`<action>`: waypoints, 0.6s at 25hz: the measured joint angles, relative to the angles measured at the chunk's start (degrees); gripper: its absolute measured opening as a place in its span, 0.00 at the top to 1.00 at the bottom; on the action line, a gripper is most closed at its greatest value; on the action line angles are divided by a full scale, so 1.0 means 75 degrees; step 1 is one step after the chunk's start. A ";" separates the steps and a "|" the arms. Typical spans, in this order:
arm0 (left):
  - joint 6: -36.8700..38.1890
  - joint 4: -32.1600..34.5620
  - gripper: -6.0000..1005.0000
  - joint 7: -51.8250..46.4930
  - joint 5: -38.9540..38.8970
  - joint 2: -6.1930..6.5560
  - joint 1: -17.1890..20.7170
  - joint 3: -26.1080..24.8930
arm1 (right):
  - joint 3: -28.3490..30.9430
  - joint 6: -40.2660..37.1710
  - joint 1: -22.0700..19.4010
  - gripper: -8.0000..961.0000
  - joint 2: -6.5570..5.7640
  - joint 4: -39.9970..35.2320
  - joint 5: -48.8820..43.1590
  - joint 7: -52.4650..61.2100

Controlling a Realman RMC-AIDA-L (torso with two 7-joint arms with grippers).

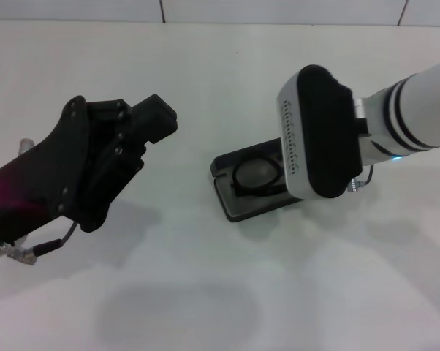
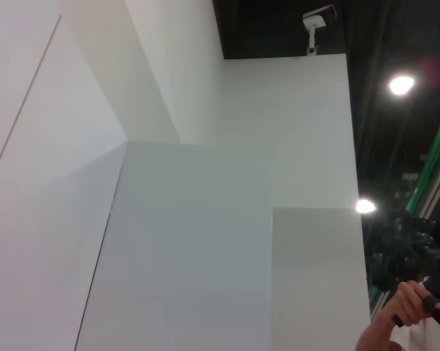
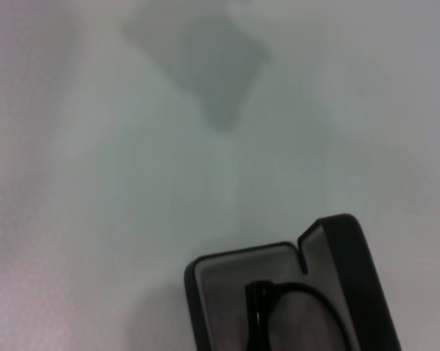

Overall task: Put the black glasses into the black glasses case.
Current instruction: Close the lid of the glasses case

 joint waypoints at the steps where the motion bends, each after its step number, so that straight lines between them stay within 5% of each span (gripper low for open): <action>1: 0.0000 0.0004 0.95 -0.0011 0.0000 0.0013 -0.0005 -0.0003 | 0.0049 -0.0028 -0.0085 0.85 -0.0001 -0.0117 0.0021 0.0023; 8: 0.0091 0.0017 0.95 -0.0099 0.0000 0.0162 -0.0142 -0.0032 | 0.1014 -0.0500 -0.0754 0.85 -0.0001 -0.0820 0.1068 0.0144; 15: 0.0056 -0.0015 0.95 -0.0325 0.0022 0.0288 -0.0549 -0.0033 | 0.3537 -0.2208 -0.1615 0.85 -0.0004 -0.1319 0.3621 -0.0270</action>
